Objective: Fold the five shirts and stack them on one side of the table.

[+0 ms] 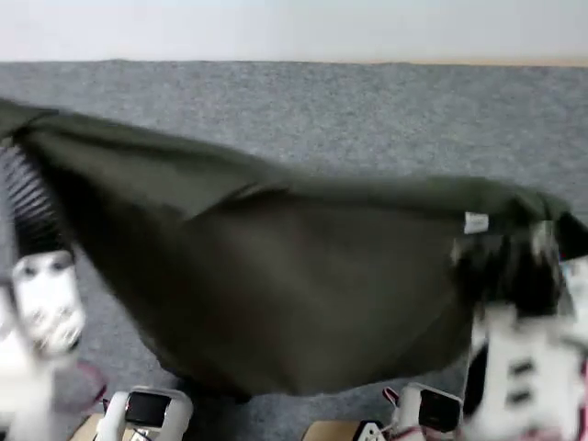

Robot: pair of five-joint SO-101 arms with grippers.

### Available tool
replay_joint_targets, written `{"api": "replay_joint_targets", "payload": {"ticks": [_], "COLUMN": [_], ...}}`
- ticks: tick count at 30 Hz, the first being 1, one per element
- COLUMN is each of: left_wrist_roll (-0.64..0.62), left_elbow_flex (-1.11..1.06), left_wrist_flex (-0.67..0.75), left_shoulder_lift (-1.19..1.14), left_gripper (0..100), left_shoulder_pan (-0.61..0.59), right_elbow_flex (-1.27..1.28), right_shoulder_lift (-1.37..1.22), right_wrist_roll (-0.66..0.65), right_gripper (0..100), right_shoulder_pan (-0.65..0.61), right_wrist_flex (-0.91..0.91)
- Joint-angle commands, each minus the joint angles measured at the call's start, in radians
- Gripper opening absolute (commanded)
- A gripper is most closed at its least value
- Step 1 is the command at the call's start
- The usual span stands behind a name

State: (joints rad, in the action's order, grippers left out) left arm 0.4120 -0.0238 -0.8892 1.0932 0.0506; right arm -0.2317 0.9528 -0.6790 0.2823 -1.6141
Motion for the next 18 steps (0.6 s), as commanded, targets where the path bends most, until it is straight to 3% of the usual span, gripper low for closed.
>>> {"api": "replay_joint_targets", "payload": {"ticks": [1, 10, 18], "left_wrist_roll": [0.006, 0.003, 0.005], "left_elbow_flex": [-0.13, -0.496, -0.395], "left_wrist_flex": [0.011, 0.425, 0.68], "left_shoulder_lift": [-0.061, -0.364, -0.818], "left_gripper": [0, 0, 0], "left_shoulder_pan": [-0.003, -0.003, -0.072], "right_elbow_flex": [0.126, 0.574, 0.624], "right_shoulder_lift": [-0.088, -0.249, -0.519], "right_wrist_roll": [0.011, 0.006, 0.005], "right_gripper": [1.2, 1.1, 1.1], "right_shoulder_pan": [-0.039, -0.113, -0.096], "right_wrist_flex": [0.084, 0.656, 0.992]}}
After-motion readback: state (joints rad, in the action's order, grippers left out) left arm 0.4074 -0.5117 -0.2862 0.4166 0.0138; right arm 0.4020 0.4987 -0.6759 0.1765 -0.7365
